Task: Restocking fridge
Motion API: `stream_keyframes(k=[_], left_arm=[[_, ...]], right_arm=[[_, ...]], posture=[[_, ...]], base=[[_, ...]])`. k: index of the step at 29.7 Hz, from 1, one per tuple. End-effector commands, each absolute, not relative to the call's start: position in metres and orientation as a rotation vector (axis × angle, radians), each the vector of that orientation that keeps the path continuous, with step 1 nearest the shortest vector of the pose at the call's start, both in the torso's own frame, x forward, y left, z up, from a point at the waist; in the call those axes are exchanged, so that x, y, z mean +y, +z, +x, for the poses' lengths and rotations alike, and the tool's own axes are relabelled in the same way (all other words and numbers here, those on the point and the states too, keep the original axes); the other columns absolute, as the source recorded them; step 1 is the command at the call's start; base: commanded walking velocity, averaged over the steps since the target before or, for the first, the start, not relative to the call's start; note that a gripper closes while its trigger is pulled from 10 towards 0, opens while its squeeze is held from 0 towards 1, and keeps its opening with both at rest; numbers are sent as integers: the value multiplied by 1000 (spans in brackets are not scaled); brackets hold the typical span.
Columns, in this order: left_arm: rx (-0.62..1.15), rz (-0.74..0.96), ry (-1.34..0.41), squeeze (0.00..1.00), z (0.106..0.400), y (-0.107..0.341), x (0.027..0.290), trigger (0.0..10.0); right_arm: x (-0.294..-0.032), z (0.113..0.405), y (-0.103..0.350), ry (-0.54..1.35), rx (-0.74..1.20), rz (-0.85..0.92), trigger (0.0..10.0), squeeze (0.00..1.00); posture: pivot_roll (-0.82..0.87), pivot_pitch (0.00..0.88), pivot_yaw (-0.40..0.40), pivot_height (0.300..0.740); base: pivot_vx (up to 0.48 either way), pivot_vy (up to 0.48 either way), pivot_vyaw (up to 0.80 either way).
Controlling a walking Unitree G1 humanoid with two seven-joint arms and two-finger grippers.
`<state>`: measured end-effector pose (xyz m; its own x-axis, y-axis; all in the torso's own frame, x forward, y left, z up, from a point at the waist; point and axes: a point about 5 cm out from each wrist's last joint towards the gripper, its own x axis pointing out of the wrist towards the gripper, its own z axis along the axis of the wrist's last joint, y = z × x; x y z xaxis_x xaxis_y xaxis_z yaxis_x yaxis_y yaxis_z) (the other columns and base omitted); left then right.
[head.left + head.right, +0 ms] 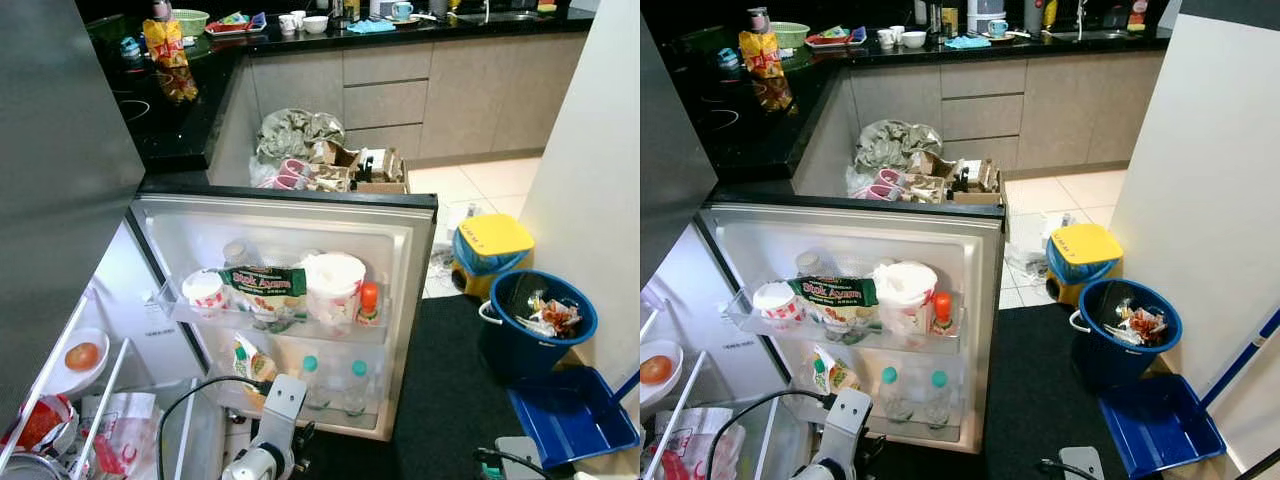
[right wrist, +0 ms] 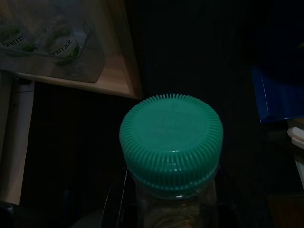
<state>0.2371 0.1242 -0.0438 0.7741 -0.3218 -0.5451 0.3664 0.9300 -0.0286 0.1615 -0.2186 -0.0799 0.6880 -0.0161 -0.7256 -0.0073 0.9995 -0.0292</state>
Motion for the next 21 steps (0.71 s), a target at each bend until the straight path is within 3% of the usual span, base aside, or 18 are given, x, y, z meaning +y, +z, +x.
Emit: stream_keyframes(k=[1,11,16,21], left_arm=[[587,103,-370,0,234,-46,130,10000],[592,107,-361,0,234,-47,135,10000],[577,117,-297,0,232,-46,154,10000],[568,132,-281,0,228,-46,164,10000]], right_arm=[[-217,164,-79,4,795,-30,10000,0],[-197,187,-69,166,712,-126,10000,0],[-171,206,-62,300,665,-158,10000,0],[-162,212,-59,336,660,-142,10000,0]], posture=[[-161,30,42,734],[-146,24,38,734],[-76,24,-7,734],[-40,23,-22,734]], base=[[0,0,0],[0,0,0],[0,0,0],[0,0,0]])
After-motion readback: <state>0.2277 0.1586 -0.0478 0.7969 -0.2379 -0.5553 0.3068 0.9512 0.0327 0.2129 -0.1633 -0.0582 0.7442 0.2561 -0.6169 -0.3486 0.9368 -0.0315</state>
